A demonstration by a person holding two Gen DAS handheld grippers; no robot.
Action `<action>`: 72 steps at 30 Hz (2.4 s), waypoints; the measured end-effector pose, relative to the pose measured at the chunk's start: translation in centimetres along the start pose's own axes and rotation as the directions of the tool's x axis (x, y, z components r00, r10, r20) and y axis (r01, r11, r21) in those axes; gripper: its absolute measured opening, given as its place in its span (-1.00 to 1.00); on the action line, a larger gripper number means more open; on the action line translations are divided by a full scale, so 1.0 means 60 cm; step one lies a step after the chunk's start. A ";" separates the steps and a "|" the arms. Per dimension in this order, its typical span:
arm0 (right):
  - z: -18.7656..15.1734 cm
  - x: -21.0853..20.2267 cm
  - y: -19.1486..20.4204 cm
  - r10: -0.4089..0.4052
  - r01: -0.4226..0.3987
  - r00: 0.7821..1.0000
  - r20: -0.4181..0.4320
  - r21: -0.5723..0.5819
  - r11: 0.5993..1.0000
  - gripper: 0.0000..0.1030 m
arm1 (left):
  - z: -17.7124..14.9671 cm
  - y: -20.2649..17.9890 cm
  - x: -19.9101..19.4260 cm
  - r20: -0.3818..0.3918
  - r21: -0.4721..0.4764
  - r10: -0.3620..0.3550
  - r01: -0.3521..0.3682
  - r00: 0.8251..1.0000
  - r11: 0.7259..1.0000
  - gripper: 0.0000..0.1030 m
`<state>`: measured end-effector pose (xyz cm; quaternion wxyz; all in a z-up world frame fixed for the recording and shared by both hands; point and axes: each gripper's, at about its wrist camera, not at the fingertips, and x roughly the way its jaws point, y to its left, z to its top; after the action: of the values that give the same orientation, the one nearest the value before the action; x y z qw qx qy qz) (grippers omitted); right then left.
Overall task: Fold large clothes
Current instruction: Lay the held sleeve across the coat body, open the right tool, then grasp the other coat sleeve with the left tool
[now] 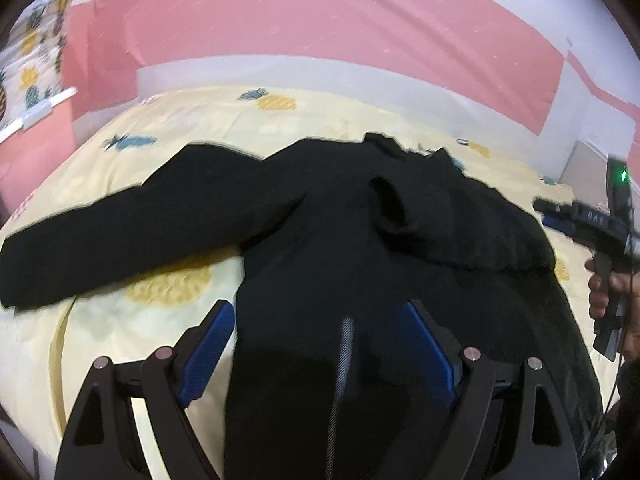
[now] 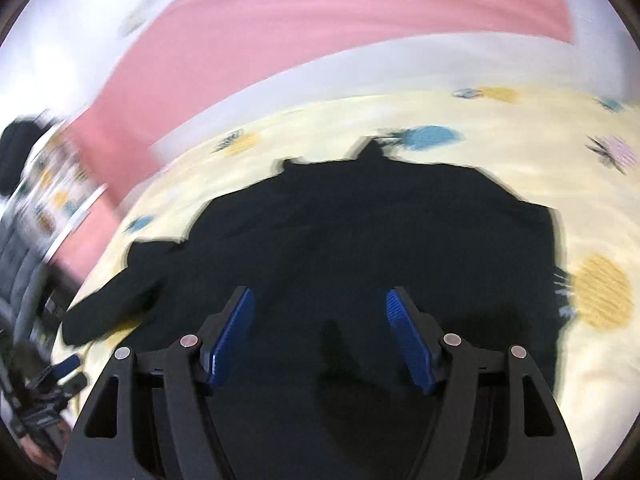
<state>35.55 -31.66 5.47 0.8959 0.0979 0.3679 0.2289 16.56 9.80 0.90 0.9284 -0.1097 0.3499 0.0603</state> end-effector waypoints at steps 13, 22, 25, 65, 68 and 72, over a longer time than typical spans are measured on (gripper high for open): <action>-0.037 0.064 -0.101 -0.127 0.136 0.984 -0.125 0.072 0.988 -0.13 | 0.065 -0.110 0.065 0.009 0.117 -0.076 0.074 0.997 0.990 0.69; -0.034 0.090 -0.121 -0.188 0.194 0.973 -0.133 0.034 0.980 -0.17 | 0.101 -0.157 0.202 -0.054 0.170 -0.018 0.027 0.998 0.985 0.28; -0.033 0.085 -0.118 -0.176 0.184 0.976 -0.130 0.047 0.982 -0.16 | 0.096 -0.142 0.272 -0.121 0.148 0.064 -0.045 0.991 0.988 0.22; -0.294 -0.172 0.219 -0.148 0.150 0.989 0.027 -0.167 0.974 -0.03 | -0.114 0.099 -0.138 0.020 -0.059 0.109 -0.107 0.994 0.992 0.20; -0.290 -0.165 0.218 -0.148 0.150 0.989 0.022 -0.153 0.977 0.03 | -0.114 0.127 -0.127 0.007 -0.101 0.126 -0.124 0.992 0.987 0.20; -0.283 -0.154 0.226 -0.141 0.144 0.990 0.028 -0.144 0.979 0.21 | -0.110 0.171 -0.114 0.003 -0.161 0.151 -0.148 0.989 0.976 0.20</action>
<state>13.25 -24.11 3.75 0.9180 0.0076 0.3484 0.1894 5.31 17.87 -1.03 0.9120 -0.1570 0.3440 0.1589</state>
